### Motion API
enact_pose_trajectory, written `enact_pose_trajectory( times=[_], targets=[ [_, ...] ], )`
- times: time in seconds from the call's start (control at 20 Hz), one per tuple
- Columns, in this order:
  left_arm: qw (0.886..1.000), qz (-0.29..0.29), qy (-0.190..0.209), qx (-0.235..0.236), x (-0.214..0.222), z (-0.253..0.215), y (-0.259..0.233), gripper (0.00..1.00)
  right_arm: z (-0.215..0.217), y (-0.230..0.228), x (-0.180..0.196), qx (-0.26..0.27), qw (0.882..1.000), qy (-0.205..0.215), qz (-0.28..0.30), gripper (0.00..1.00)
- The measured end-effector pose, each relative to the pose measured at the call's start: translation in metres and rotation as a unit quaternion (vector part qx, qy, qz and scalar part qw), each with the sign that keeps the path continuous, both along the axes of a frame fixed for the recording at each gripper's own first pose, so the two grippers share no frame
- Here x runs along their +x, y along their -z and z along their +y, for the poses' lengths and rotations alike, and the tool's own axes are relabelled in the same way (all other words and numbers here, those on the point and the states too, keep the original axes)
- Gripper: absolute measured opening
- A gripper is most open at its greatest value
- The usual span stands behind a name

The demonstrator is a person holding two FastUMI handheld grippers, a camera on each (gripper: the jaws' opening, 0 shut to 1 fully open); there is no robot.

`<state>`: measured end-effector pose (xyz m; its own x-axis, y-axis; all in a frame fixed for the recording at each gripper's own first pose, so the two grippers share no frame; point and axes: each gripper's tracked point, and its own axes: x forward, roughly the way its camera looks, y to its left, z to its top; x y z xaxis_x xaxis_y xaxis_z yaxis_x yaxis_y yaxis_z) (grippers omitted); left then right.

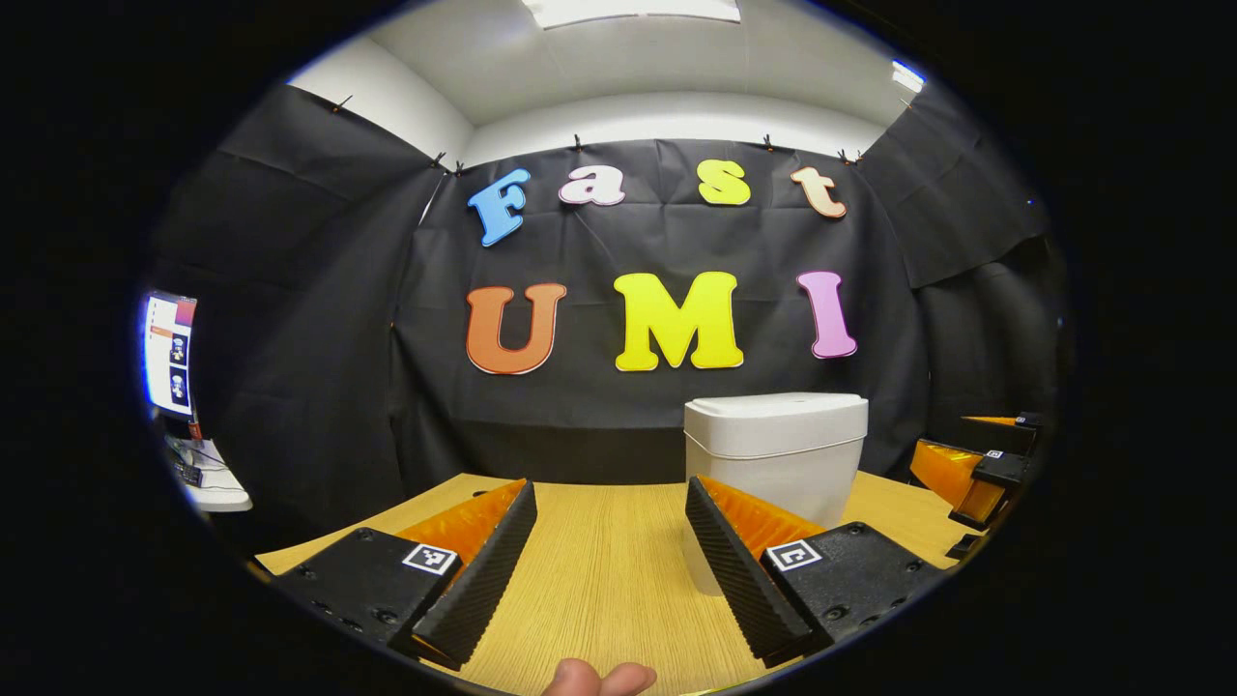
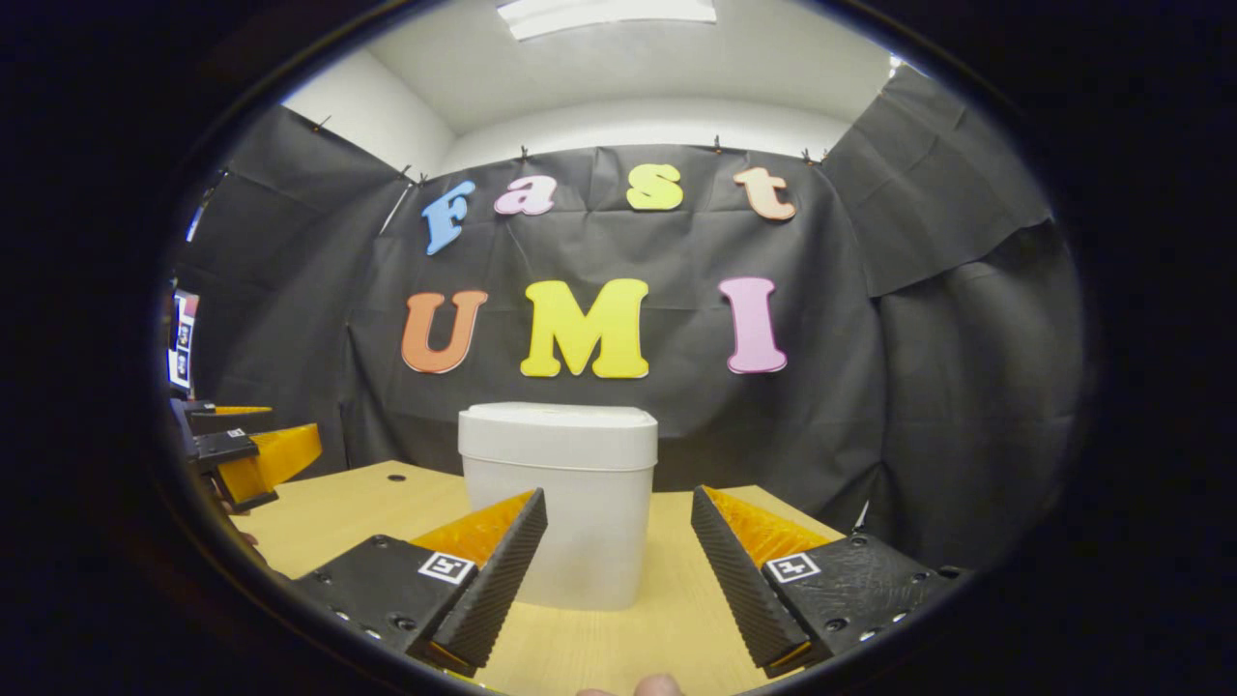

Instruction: Press the lid of the desktop garbage bin to open it, pick up the crumpled paper on the desktop and throw it into the bin, then pick up the pop can on the desktop and drop it into the bin, and finally close the garbage bin lid.

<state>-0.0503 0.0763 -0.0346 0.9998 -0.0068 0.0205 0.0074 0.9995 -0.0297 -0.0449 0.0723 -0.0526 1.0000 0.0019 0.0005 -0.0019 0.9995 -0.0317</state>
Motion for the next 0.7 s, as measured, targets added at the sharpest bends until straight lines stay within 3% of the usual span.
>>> enact_pose_trajectory(
  times=[0.7],
  targets=[
    [1.0, -0.001, -0.001, 0.002, -0.0011, -0.0003, -0.0009, 1.0, 0.0007, -0.0018, -0.0017, 0.0, 1.0, -0.001, -0.004, 0.93]
  ],
)
